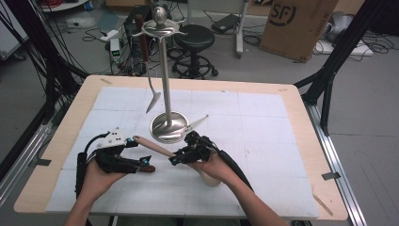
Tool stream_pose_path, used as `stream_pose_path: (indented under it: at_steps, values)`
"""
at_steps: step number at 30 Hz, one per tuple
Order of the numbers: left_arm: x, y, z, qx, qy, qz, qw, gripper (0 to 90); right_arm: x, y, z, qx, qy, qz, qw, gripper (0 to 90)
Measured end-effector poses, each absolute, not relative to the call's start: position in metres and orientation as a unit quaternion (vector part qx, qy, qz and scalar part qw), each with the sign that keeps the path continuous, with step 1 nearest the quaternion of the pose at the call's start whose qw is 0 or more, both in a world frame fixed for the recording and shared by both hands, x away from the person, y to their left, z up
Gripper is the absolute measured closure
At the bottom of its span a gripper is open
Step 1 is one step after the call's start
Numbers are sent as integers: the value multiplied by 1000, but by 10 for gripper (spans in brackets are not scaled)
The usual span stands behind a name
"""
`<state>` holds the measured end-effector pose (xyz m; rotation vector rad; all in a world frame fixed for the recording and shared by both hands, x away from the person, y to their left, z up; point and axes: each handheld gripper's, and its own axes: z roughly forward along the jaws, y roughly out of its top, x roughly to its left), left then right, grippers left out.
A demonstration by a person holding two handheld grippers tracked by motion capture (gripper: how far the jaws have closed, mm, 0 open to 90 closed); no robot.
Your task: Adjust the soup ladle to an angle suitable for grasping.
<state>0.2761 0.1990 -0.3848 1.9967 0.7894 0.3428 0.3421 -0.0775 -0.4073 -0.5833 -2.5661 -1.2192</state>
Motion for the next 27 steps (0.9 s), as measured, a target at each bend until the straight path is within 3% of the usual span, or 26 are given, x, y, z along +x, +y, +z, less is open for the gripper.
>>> stream_pose_path:
  at_steps: [27]
  values:
    - [276, 205, -384, 807, 328, 143, 469, 253, 348, -102, -361, -202, -799, -559, 92, 766]
